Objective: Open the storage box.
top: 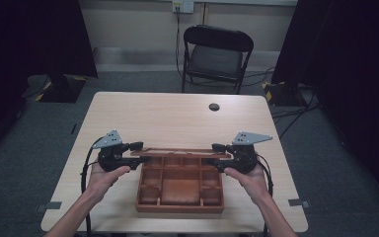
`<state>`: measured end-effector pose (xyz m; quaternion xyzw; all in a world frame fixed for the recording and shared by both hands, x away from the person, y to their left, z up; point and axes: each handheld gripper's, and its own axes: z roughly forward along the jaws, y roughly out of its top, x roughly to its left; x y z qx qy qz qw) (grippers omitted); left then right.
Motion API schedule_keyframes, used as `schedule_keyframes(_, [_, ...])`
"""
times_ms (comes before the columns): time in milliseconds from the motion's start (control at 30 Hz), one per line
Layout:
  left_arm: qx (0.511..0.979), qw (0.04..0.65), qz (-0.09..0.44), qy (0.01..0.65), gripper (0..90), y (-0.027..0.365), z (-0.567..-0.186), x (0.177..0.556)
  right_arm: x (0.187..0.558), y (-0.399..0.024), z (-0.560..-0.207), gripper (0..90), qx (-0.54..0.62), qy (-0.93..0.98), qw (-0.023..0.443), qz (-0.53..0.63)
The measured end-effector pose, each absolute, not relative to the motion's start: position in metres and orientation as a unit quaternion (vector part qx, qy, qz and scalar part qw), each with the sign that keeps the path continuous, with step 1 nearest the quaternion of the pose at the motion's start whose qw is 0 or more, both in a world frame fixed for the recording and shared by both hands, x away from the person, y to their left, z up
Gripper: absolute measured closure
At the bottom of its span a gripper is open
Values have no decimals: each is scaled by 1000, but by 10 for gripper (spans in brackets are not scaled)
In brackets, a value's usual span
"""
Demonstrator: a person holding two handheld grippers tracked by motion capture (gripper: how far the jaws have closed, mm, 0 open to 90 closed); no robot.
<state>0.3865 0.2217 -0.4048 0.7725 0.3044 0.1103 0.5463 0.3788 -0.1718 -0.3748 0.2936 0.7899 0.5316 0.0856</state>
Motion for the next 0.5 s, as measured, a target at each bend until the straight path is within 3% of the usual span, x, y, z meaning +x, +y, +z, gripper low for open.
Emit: schedule_keyframes(500, [764,556,101,312,400,219,-404,397,392,-168,-373,401,299,784,81,538])
